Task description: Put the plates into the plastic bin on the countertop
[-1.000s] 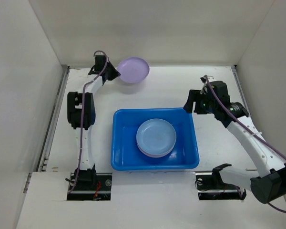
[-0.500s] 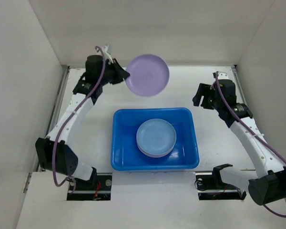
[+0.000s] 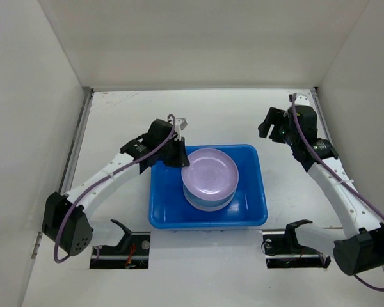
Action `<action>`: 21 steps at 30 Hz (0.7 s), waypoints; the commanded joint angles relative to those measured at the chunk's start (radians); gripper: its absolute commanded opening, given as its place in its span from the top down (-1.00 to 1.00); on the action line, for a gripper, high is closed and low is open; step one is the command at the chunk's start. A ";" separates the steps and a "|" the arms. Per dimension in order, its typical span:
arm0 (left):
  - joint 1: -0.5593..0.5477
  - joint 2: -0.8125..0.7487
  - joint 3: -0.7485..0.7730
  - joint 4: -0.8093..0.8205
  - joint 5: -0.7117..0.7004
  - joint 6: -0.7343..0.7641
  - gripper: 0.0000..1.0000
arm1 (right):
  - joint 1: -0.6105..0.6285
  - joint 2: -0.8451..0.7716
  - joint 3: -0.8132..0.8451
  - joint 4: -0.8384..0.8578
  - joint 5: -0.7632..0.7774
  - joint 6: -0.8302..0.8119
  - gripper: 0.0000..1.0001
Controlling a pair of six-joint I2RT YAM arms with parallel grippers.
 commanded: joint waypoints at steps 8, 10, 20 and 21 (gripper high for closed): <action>-0.099 0.051 -0.066 0.040 -0.113 0.061 0.87 | 0.006 -0.035 -0.007 0.056 0.033 0.010 -0.55; -0.097 0.071 -0.066 0.047 -0.119 0.070 0.83 | 0.008 -0.036 -0.008 0.056 0.033 0.011 -0.55; -0.080 0.071 0.000 0.041 -0.202 0.117 -0.26 | 0.011 -0.035 -0.018 0.061 0.039 0.010 -0.55; -0.082 0.060 0.019 0.031 -0.219 0.119 -0.45 | 0.011 -0.033 -0.018 0.064 0.039 0.010 -0.55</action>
